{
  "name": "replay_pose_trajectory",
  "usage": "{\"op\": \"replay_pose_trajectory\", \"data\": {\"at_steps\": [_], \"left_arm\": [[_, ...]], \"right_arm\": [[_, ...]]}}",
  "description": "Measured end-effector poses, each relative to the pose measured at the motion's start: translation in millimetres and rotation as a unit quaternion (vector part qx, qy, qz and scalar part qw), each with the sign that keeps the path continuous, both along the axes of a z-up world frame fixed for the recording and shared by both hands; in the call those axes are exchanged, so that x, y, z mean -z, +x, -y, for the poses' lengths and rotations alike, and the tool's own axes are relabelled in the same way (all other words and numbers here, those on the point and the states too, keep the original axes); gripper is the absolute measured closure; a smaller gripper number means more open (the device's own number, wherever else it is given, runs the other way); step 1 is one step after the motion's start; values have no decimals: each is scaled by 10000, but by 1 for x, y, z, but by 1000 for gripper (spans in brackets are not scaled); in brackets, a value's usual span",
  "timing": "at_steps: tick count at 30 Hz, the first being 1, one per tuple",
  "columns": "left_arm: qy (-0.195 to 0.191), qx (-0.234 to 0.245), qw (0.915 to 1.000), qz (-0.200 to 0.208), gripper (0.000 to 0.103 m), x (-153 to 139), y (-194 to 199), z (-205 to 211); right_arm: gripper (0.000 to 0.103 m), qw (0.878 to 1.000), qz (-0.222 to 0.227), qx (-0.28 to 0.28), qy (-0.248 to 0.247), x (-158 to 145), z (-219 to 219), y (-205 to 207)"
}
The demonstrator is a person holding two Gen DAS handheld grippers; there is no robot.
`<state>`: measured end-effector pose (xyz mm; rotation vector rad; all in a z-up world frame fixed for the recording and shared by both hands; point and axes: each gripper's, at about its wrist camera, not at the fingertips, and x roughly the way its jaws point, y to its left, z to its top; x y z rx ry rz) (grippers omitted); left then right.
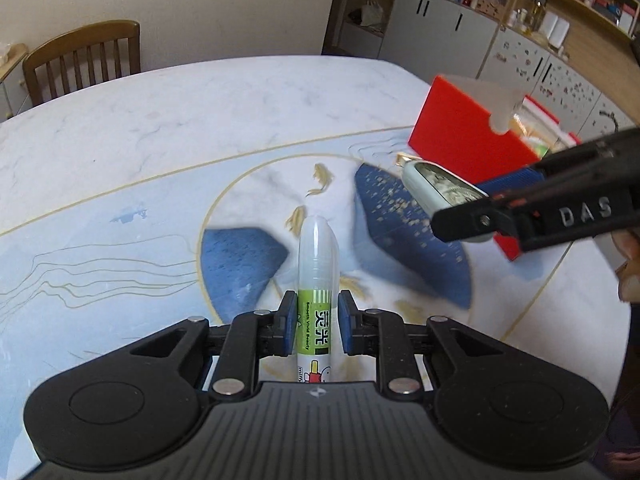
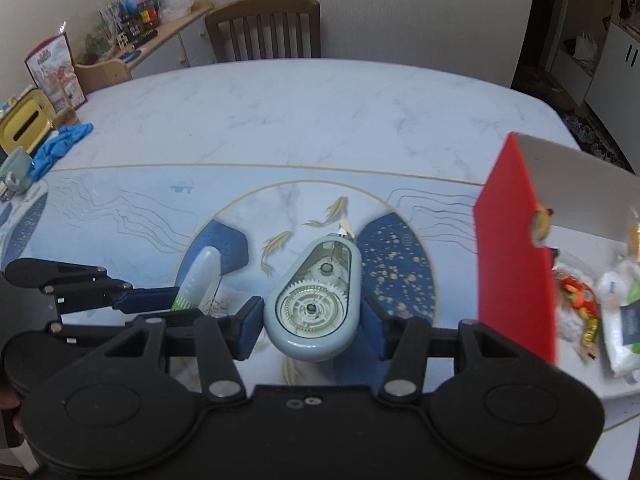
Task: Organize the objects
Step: 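Carry the glue stick and tape roller over the red shoebox with both tools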
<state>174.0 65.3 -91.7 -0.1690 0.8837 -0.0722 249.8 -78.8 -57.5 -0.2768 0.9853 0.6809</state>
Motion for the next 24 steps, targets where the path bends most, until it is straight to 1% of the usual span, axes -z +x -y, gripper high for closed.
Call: {"op": "replay_pose_trajectory", "data": {"at_steps": [3,9,10,12,16,24], "left_arm": [[-100,-28,9999,52,83,-9,2,7],[-100,-17,9996,246,84,-27,3,27],[-103,-22,9995,295,87,-30,3,30],[-119,13,9992,387,87,-37,4,38],[-112,156,9981,580,87,-53,10,57],[-310,423,9944,919,87,-90,30,99]], "right_arm": [[51,9999,94,-35,61,-10,14,-4],[51,9993,291,-41,220,-29,46,-5],[51,9992,322,-33,242,-32,51,-4],[51,9989,383,-18,287,-37,63,-2],[51,9982,510,66,306,-44,89,5],[51,9962,733,345,325,-54,149,31]]}}
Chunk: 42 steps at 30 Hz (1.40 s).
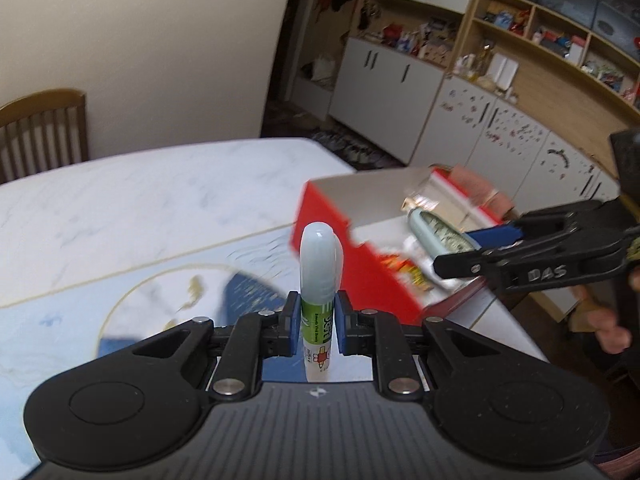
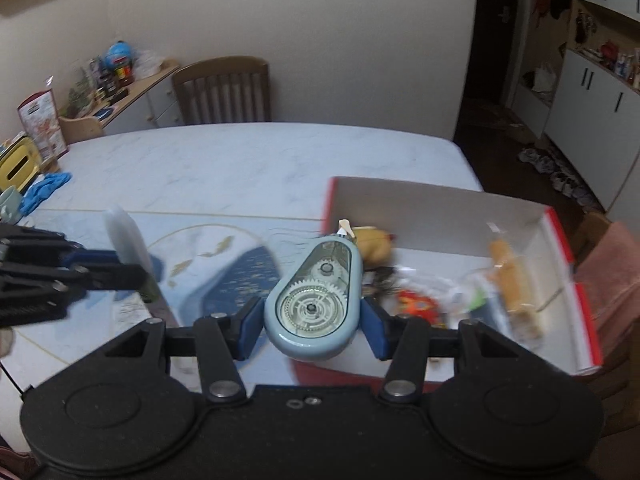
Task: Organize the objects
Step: 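Carry the glue stick and tape roller over the red shoebox with both tools, then lower both tools into the box and open them to release the items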
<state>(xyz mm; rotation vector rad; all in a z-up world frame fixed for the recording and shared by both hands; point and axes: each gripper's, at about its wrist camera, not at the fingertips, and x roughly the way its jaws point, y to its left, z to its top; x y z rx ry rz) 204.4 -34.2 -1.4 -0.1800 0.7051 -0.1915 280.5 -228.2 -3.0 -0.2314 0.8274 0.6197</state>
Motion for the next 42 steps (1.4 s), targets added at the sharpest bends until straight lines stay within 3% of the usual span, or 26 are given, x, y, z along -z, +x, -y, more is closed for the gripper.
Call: {"op": "replay_pose_trajectory", "data": {"at_steps": [10,15,22,32,38,42], "left_arm": [[-133,323,9989,301,87,-43,41,54],[-92,427,9987,249,87,-46,71,80],[146,546,9980,-283,87,-20,120,114],[204,520,9908,-1231,87,34,178,125],[474,619,9860,-1474,87,55,199,139],[444,560,9846,-1595,87,64,212,141]], "right_arm": [[51,9997,185,112,-132,6,50,34],[51,9994,232,107,-212,12,67,49],[51,9997,-4,-138,-217,30,73,70],[51,9970,-24,-548,-542,57,60,75],[52,9957,-53,-635,-677,68,55,81],[52,9955,-79,-644,-691,72,54,83]]}}
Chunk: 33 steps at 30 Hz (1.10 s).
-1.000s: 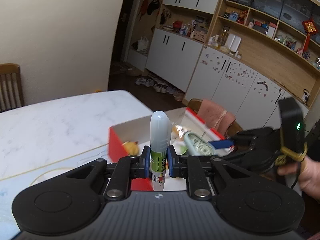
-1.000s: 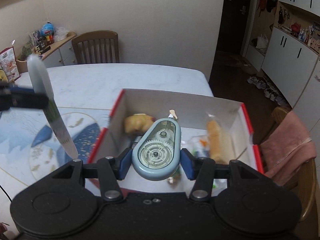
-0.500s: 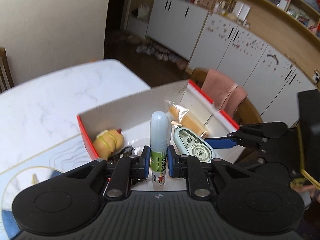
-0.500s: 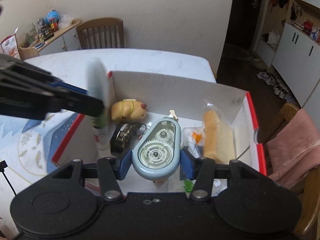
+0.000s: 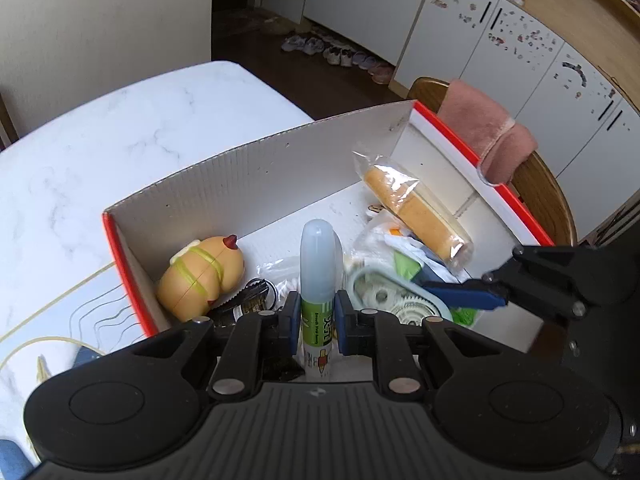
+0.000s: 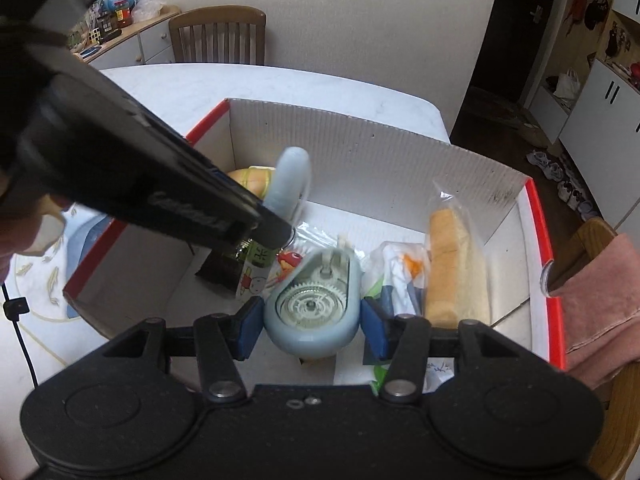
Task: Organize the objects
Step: 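Lower both tools into the box and open them to release the items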
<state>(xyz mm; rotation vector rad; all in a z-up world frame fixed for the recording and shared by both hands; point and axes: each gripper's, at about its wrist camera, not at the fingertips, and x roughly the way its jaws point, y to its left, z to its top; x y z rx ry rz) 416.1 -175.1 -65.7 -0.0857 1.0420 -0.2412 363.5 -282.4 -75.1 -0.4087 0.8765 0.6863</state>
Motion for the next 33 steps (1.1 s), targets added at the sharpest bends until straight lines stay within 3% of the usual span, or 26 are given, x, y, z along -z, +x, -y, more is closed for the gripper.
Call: {"op": "replay_pose_trajectory", "data": {"at_steps": [18,24,33], "left_arm": [[132,-182,9988,-439,87,33,37,2],[134,-270,9986,-436,87,35,37,1],[105,-352,9990,-269,87,26,22,-2]], "right_arm": [[51,9997,-203,39,88,6,4,3],[44,9995,-179,12,247,-1,8,2],[43,9992,-118,35,372,-11,17,0]]}}
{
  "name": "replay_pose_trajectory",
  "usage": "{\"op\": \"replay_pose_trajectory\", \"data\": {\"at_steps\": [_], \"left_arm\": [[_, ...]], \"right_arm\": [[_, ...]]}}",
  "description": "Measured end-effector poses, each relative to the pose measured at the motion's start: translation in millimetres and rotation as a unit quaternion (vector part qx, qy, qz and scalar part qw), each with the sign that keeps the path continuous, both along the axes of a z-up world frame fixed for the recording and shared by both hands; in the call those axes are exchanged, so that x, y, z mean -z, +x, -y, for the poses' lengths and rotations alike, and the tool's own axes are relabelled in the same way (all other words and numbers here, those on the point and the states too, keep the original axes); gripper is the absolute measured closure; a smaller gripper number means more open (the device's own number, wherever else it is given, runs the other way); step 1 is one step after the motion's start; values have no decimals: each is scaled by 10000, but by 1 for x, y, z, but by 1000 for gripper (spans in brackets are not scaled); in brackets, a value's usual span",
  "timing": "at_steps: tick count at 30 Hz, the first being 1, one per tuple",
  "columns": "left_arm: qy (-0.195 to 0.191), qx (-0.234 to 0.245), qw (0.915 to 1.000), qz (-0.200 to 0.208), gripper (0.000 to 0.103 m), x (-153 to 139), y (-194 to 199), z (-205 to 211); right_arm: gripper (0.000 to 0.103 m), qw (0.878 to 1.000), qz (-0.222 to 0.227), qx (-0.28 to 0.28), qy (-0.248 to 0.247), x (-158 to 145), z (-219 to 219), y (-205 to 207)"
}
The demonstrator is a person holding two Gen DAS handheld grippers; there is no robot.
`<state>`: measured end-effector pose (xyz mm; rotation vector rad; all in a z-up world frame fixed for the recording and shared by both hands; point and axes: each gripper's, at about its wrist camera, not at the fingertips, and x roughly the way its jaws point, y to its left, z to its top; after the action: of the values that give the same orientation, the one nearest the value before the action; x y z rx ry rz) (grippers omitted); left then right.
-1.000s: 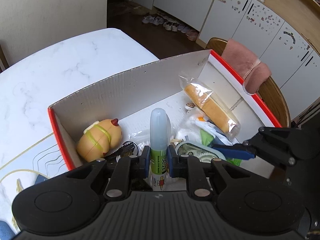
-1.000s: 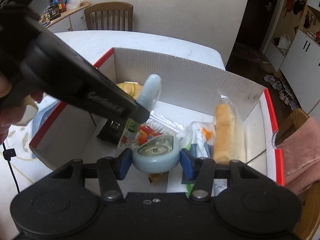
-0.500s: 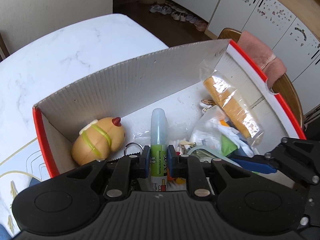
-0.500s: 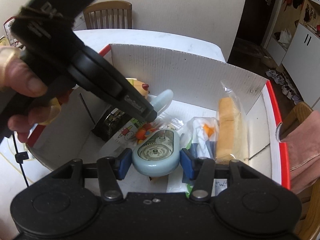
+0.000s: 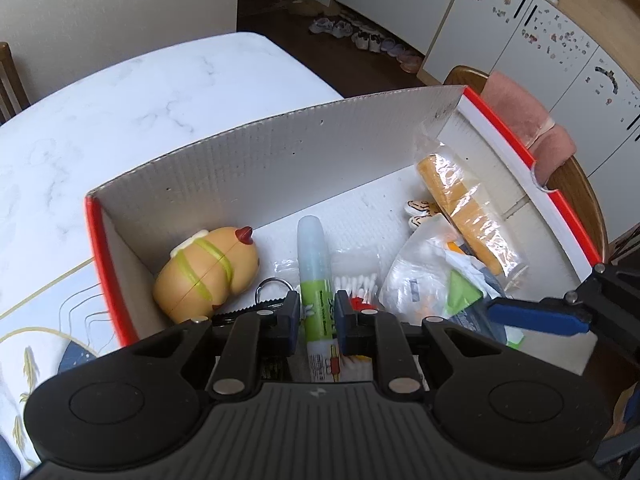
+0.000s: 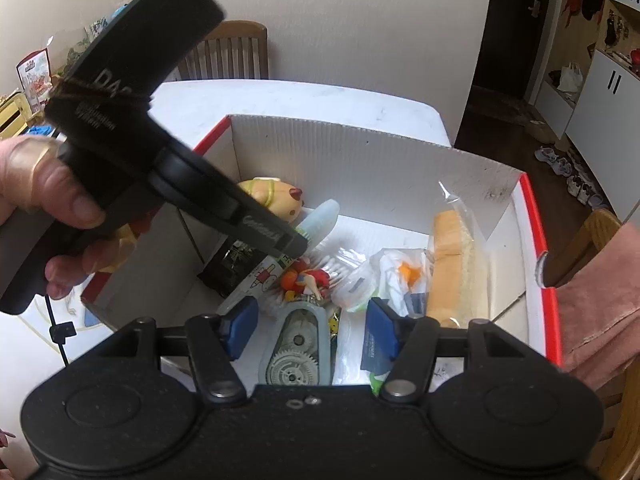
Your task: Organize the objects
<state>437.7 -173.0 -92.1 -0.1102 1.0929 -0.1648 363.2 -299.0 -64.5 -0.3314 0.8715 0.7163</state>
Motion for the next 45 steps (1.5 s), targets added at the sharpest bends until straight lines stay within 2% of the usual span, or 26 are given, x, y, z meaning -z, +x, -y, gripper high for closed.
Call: {"op": "replay_pose_trajectory", "data": {"at_steps": [6,20,27,29,32,33,34,38,40,42,44,45], "left_arm": [[-33,-11,9999,168,87,-10,-19,-6],[-193,343,9936,1059,86,-62,-95,-23],[-319,479,9889,1369,85,-80,-134,-37],[-333,503,9873,1471,76,-83,-145,-41],[-357,524,9846,1632,54,-88,-159,-47],[-357,527,9836,1689,44,-90,-163,-48],[-366,540,9824,1752,38,-92,-167,-50],[-369,571,9794,1901,34,-98,-180,-54],[-343,554,9783,1968,22,-100,-186,-56],[-317,547,9773,2024,17,-102,-191,-57],[-296,543,9768,2052,14,-104,-196,-59],[-296,540,9765,2065,9,-104,-199,-60]], "right_arm": [[41,9998,59,190,93,-10,6,-7],[39,9926,277,1021,596,-45,17,-49],[32,9873,489,1302,764,-56,14,-78],[31,9858,553,1368,807,-59,12,-86],[27,9840,667,1414,849,-63,9,-96],[24,9835,708,1423,865,-64,9,-100],[21,9829,740,1432,896,-66,8,-104],[13,9800,867,1472,1019,-70,5,-117],[7,9786,933,1483,1082,-73,5,-125],[2,9772,1005,1504,1114,-74,4,-131],[1,9755,1037,1552,1165,-76,5,-136],[0,9747,1031,1585,1191,-76,6,-138]]}}
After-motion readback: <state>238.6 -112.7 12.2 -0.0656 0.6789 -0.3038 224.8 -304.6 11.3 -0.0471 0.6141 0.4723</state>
